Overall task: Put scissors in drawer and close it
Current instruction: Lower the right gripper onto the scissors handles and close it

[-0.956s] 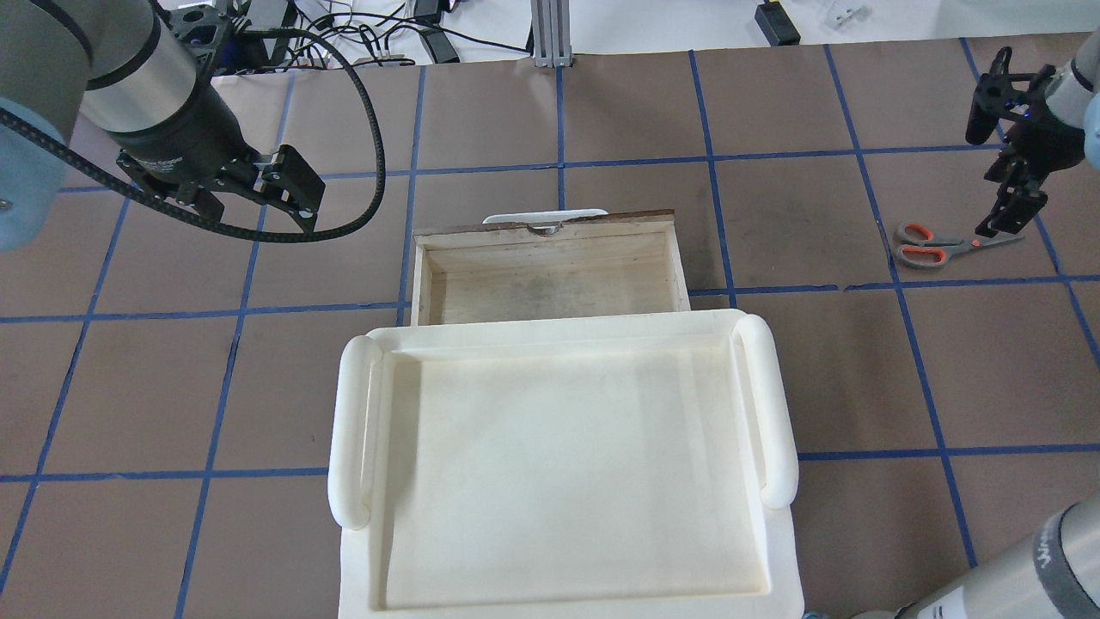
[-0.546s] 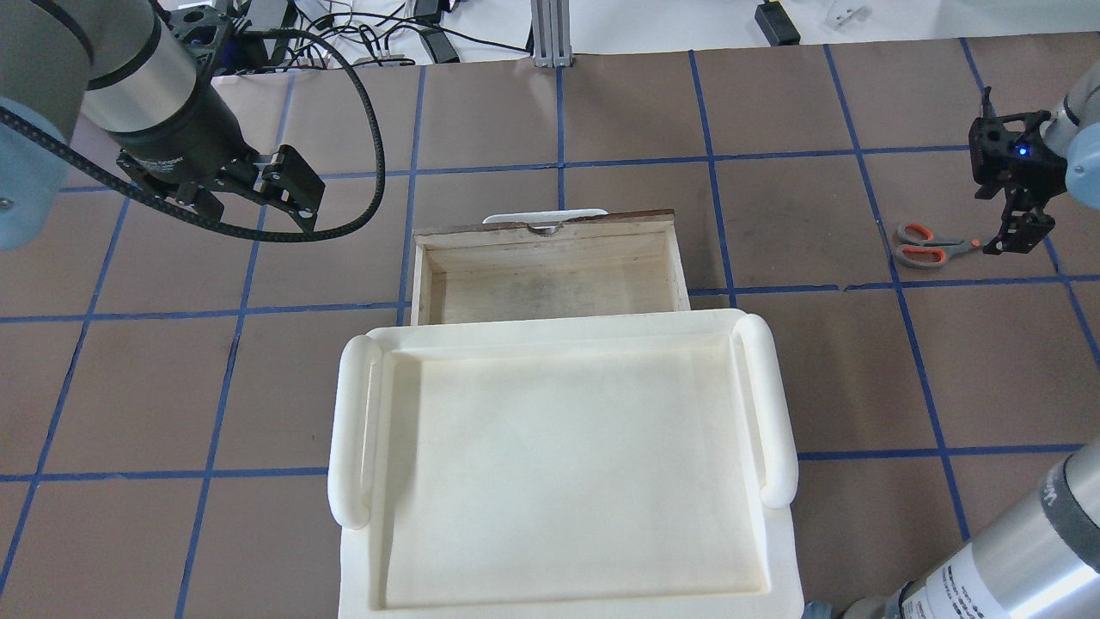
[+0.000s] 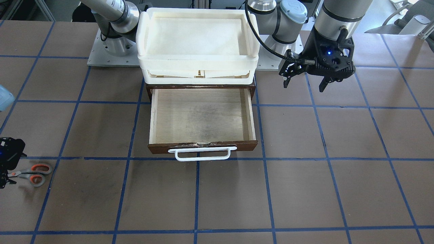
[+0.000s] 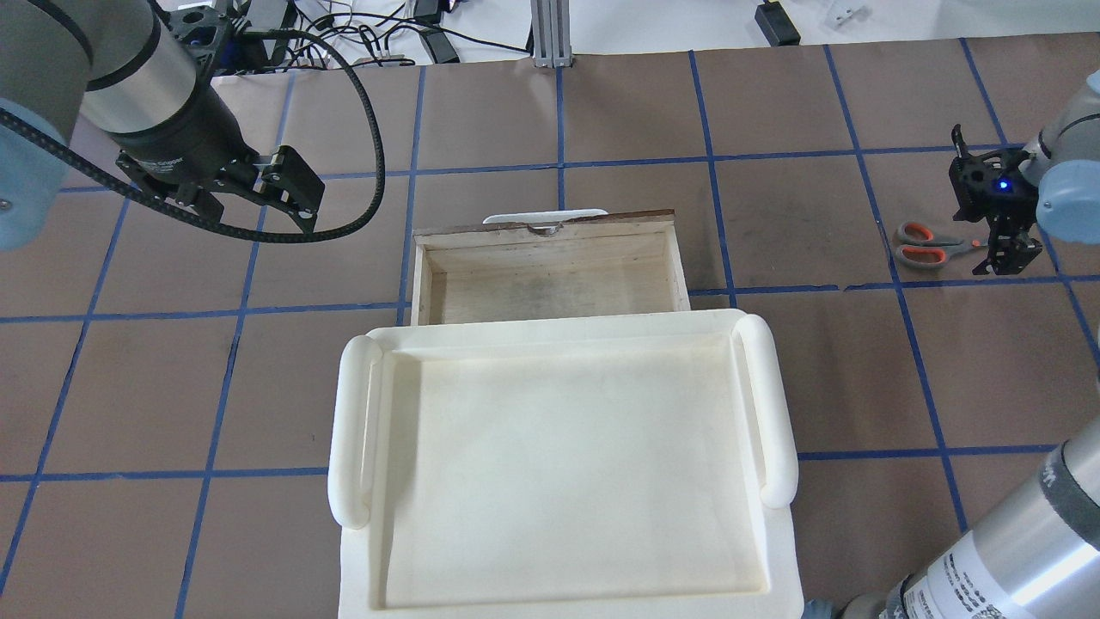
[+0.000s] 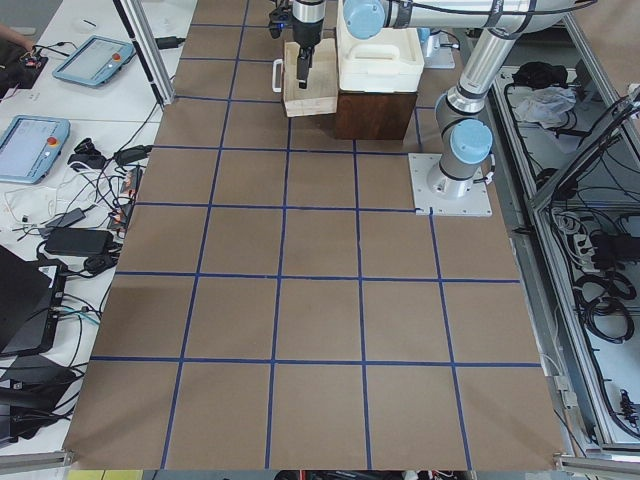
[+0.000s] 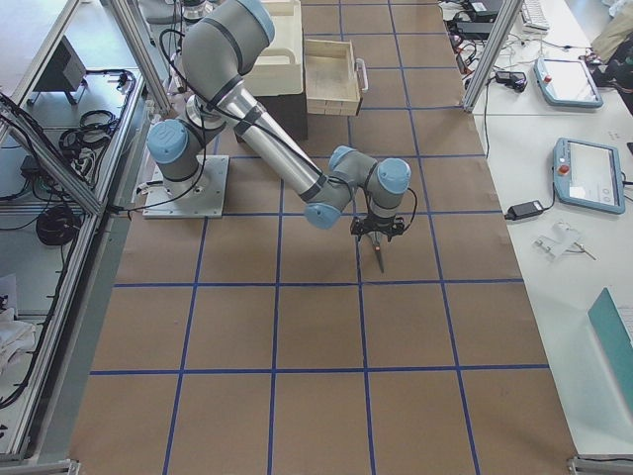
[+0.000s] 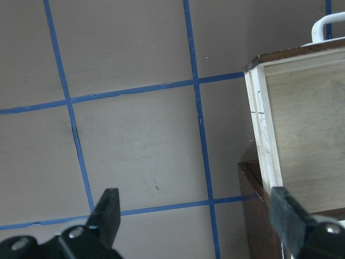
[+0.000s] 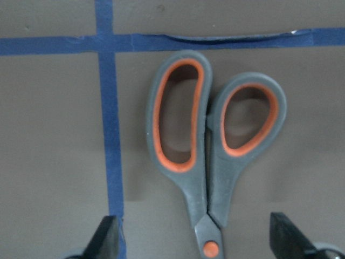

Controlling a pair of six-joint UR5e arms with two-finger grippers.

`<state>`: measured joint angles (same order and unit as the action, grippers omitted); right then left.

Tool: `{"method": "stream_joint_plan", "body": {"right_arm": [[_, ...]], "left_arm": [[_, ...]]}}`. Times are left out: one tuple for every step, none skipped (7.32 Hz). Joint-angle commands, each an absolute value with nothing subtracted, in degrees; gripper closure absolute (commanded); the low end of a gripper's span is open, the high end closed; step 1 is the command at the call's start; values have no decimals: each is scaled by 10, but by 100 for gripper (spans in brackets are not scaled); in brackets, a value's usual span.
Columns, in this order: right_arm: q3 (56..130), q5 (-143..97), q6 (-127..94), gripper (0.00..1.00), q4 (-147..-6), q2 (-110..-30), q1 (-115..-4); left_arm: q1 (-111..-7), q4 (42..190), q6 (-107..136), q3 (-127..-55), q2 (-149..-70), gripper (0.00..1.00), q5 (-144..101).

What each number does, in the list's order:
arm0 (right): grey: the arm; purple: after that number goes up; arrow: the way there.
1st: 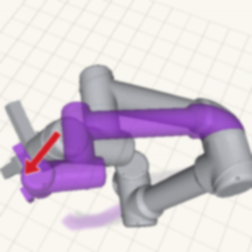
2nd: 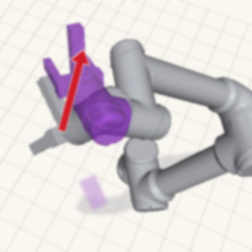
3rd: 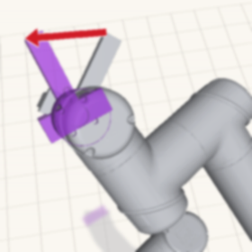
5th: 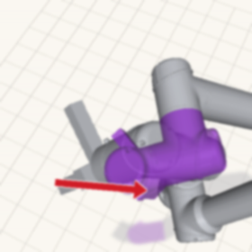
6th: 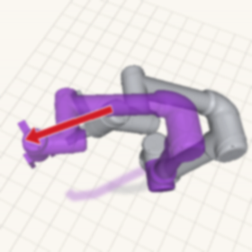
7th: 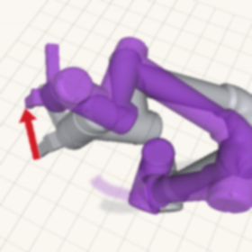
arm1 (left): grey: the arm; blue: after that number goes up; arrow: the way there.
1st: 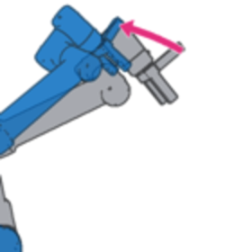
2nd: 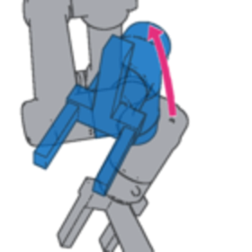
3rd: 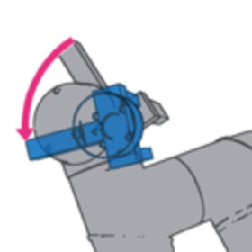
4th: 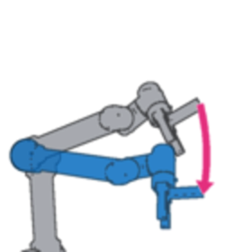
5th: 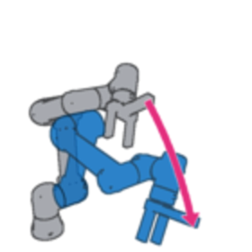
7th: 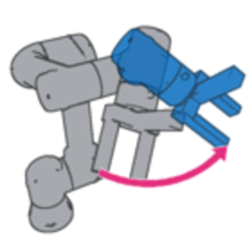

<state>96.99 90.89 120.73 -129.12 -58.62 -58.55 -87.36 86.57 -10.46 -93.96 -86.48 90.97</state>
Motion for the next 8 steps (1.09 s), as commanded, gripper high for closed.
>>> {"method": "stream_joint_plan", "body": {"right_arm": [[975, 909, 1209, 11, -1301, -583, -586], [976, 908, 1209, 16, -1301, -582, -586], [976, 909, 1210, 30, -1301, -582, -586], [976, 909, 1211, 42, -1301, -582, -586], [976, 909, 1211, 54, -1301, -582, -586], [976, 909, 1211, 62, -1301, -582, -586], [976, 910, 1213, 86, -1301, -583, -586], [976, 911, 1215, 100, -1306, -584, -586]], "left_arm": [[-874, 865, -105, -940, -865, 0, 910], [-874, 866, -105, -940, -864, 0, 911], [-874, 866, -105, -940, -864, 0, 911], [-874, 866, -105, -940, -864, 0, 911], [-874, 865, -105, -940, -864, 0, 911], [-874, 866, -105, -940, -864, 0, 911], [-874, 866, -105, -940, -864, 0, 911], [-874, 866, -105, -942, -863, 0, 911]]}}
